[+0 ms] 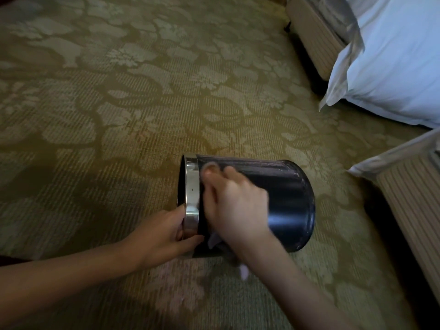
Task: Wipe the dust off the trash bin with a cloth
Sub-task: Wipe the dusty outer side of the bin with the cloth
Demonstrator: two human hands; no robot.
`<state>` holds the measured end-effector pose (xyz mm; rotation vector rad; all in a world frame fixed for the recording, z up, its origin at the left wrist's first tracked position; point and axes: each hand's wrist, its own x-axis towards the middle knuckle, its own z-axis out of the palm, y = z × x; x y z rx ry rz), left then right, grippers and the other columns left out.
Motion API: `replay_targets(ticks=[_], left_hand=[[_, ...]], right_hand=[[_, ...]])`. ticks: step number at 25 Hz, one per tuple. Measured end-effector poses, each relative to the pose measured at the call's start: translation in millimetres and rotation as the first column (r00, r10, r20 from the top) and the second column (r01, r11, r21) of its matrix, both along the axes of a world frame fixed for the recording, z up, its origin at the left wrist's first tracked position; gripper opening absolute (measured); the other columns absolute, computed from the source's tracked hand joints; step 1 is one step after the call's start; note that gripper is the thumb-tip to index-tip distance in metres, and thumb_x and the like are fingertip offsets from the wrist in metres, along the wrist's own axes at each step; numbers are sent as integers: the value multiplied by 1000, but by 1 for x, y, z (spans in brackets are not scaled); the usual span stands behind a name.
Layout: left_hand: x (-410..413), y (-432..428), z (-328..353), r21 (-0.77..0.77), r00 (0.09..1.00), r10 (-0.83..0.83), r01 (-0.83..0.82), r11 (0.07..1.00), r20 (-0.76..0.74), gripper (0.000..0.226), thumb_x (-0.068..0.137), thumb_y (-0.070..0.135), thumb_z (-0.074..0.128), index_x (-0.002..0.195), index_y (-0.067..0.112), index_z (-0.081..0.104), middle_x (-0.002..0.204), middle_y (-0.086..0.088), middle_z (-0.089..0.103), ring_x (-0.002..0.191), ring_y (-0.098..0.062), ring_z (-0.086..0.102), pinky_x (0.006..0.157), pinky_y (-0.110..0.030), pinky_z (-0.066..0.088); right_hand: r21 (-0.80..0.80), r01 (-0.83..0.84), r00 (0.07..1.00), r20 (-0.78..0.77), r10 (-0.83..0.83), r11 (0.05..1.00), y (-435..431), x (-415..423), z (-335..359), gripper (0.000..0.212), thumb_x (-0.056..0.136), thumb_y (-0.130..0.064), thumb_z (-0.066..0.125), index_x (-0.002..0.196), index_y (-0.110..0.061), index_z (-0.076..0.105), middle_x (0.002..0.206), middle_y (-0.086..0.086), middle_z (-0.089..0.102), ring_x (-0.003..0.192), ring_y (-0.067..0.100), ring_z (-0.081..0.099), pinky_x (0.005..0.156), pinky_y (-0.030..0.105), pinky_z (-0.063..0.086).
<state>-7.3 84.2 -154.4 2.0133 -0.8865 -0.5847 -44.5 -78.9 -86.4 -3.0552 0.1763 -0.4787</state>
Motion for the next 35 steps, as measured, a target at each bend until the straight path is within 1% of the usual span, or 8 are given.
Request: replay_targets(ticks=[4,7,11,17,22,29,32,35], left_hand=[[-1,0,3,-26,1000,16,-16,1000,1,46,80,57,63,117,31,54,89,16,73,79,0,70,70,-34,59],[-3,1,2,-20,1000,-1,1,1000,8,66,69,82,47,116,36,51,89,10,73,79,-6,72,73,-35,61],[-8,3,2,3,1000,-2,2,1000,-8,52,69,81,43,102,42,50,82,18,71,75,-3,70,75,-34,61],[-14,1,8,9,999,27,-27,1000,-26,39,68,80,42,75,42,39,68,46,58,70,9,67,79,-33,61],[-12,1,14,3,1000,0,0,1000,22,59,67,84,40,109,44,48,77,45,60,67,14,63,62,-10,50],[-17,1,12,50,998,13,-11,999,-54,22,78,59,60,84,44,45,67,42,59,67,5,67,81,-29,60],[-18,2,25,1,976,8,-8,1000,-218,31,72,60,57,95,38,57,79,39,65,78,9,68,80,-24,59],[1,0,34,-105,902,152,-211,972,-404,29,88,32,63,114,19,61,89,9,76,72,-3,72,60,-17,54]], right_hand=[[0,-46,999,15,46,999,-14,7,0,11,87,-31,63,94,-29,72,75,-4,62,62,22,63,46,25,31],[-32,253,964,-75,-255,967,-82,-12,9,22,95,-41,54,110,-39,70,91,2,70,80,30,68,59,32,45],[90,531,844,-151,-515,843,-144,-37,29,33,95,-51,47,114,-37,70,97,12,71,92,39,65,69,35,38],[38,219,975,-32,-218,975,-62,-20,10,18,90,-30,60,104,-33,72,89,-3,68,73,23,67,51,24,29],[35,-121,993,-2,121,992,9,3,3,5,87,-27,63,86,-25,67,74,-7,59,61,16,60,48,22,25],[35,470,864,-222,-452,882,-129,-24,29,31,95,-48,47,116,-38,68,103,9,71,95,37,65,77,39,48],[59,443,882,-207,-423,895,-135,-30,27,27,94,-42,51,114,-37,68,99,11,71,93,39,64,75,40,46],[50,423,895,-181,-408,905,-127,-32,22,26,94,-37,53,115,-35,69,100,9,71,94,37,64,74,39,45]])
